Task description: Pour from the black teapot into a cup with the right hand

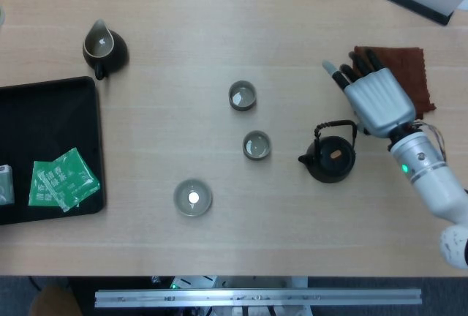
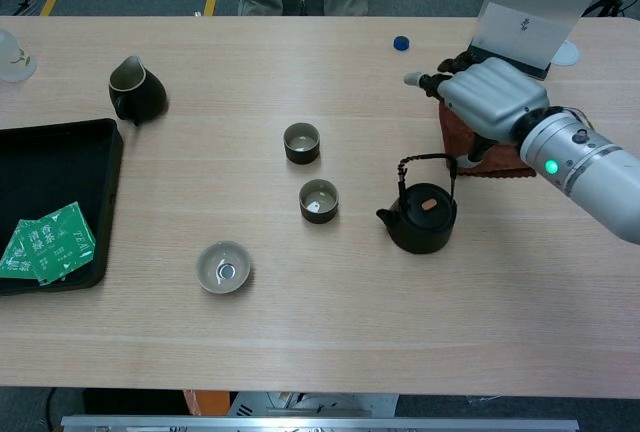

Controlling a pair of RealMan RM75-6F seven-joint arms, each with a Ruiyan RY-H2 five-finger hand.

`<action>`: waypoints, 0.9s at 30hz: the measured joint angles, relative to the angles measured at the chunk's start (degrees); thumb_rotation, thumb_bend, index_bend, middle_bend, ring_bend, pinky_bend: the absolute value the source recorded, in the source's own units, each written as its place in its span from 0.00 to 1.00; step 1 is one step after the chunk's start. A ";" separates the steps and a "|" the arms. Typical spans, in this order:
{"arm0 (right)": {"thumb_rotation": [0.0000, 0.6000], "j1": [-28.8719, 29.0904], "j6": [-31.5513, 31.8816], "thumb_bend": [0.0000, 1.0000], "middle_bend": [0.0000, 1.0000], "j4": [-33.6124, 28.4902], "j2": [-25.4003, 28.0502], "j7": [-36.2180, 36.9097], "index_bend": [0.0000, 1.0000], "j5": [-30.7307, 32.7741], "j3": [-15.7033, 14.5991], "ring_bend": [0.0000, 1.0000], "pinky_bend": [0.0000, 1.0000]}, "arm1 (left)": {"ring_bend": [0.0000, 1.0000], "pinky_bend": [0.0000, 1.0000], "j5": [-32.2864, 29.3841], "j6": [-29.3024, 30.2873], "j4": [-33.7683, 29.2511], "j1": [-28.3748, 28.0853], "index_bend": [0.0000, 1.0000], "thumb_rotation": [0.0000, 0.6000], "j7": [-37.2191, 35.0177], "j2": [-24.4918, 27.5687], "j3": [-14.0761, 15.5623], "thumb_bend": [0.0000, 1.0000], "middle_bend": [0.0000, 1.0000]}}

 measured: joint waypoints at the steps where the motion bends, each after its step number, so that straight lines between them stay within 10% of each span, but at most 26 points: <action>1: 1.00 -0.05 -0.53 0.00 0.34 -0.83 0.84 1.52 0.21 0.10 0.08 0.17 0.08 | 0.01 0.04 0.09 -0.03 -0.10 -0.06 0.13 1.00 0.10 -0.02 0.00 0.38 0.18; 9: 1.00 -0.16 -5.19 0.00 0.39 -5.62 7.68 13.42 0.32 -1.51 -0.34 0.26 0.08 | 0.01 0.04 0.56 0.17 -1.04 -0.09 0.13 1.00 0.75 0.35 0.10 0.38 0.18; 27: 1.00 1.69 -3.28 0.00 0.39 -5.35 7.18 12.16 0.32 0.58 -2.91 0.26 0.08 | 0.01 0.04 0.46 0.18 -0.89 0.05 0.13 1.00 0.73 0.35 0.18 0.38 0.18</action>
